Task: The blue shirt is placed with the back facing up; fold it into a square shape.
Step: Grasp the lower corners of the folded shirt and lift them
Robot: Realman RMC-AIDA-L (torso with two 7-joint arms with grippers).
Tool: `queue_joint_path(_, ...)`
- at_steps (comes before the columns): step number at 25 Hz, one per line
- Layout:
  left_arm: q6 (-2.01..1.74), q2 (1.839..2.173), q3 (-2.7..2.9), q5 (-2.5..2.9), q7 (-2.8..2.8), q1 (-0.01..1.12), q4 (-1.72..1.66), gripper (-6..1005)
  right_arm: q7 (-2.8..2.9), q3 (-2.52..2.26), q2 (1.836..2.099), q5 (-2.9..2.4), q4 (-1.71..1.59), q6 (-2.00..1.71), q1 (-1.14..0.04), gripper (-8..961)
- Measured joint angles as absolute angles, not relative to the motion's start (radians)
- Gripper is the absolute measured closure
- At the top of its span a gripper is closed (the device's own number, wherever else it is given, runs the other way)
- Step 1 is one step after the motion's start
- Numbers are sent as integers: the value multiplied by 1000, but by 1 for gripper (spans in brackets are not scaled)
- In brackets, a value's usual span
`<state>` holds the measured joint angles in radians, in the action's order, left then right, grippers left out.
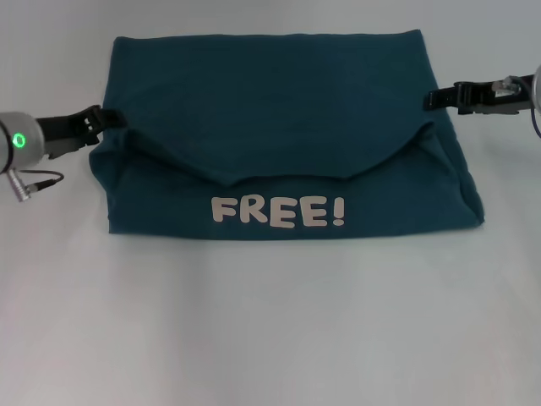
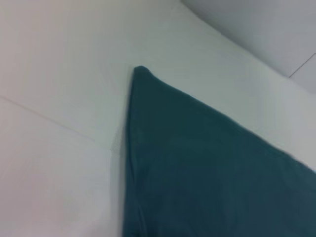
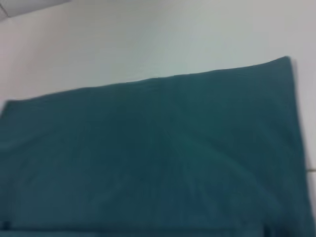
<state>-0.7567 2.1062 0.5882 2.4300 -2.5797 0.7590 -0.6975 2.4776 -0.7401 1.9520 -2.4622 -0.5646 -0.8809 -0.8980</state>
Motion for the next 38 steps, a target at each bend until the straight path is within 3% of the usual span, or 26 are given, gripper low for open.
queue_joint_path(1,-776,2114,590,2398,-2569,738,-722,406,2468,-740,1954,-2435,-577,-896,-883,444)
queue_joint_path(3,-812,2124,592,2331,-2540,706,-758,406,2436,-740,1960,-2375,-602,-928,-851,202)
queue_joint_path(9,-872,2125,593,2221,-2487,669,-777,406,2402,-741,1953,-2274,-619,-973,-807,94)
queue_joint_path(38,-887,2125,594,2220,-2477,667,-776,405,2402,-742,1954,-2270,-621,-993,-804,96)
